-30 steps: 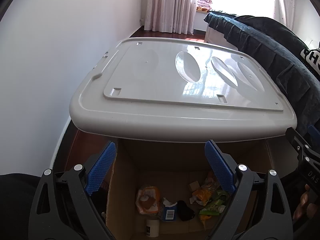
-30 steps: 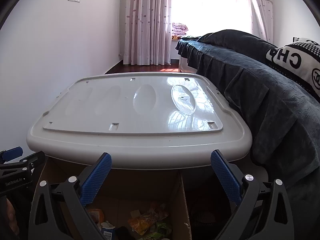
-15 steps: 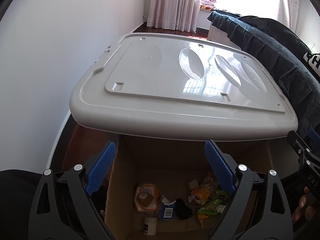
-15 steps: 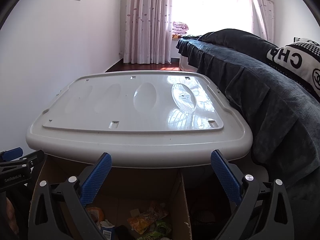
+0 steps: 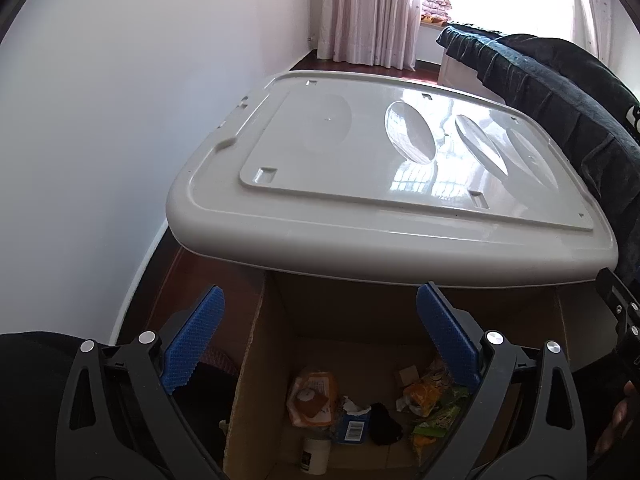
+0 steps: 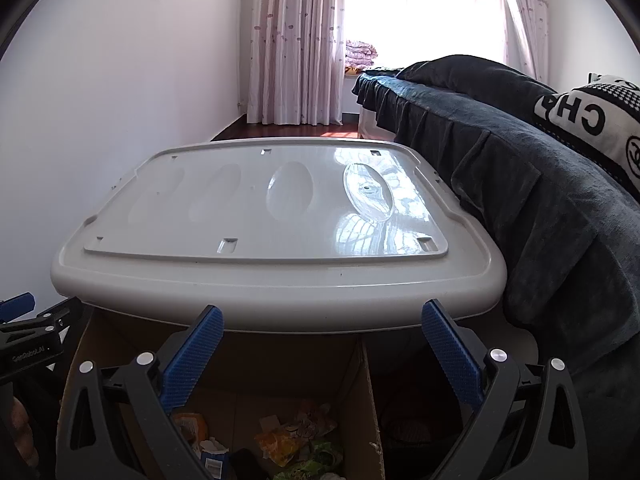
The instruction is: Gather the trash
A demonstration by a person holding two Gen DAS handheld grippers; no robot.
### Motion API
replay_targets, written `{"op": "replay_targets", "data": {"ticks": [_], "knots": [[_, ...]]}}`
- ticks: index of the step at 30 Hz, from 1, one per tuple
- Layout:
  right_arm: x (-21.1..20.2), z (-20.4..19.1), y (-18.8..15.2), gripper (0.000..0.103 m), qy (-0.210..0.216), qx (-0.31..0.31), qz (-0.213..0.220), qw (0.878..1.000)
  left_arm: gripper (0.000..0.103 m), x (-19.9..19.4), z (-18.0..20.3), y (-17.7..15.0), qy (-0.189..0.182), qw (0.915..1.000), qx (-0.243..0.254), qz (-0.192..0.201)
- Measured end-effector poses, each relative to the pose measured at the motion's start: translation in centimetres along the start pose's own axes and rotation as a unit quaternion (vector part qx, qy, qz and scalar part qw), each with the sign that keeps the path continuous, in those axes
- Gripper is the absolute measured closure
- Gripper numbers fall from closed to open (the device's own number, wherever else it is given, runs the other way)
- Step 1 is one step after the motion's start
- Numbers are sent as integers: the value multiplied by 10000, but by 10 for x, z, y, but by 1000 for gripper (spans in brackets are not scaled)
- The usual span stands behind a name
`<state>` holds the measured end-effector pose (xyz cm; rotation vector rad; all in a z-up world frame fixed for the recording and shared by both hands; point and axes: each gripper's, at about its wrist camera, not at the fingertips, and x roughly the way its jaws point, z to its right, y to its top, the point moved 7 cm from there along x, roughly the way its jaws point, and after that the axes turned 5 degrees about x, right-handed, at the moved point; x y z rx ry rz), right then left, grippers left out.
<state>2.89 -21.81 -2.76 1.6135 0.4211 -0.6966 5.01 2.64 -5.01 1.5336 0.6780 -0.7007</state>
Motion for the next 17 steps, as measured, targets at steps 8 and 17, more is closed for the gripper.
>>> {"op": "replay_targets", "data": {"ticks": [8,17], "knots": [[1,1,-2,5,-19,-41,-34,10000,9,3,4,-3,-224,9997,-20,-11],[1,9,-2,5,-74,54,-31,10000,9,9,-11,-8,-77,9996,-238,-160]]}}
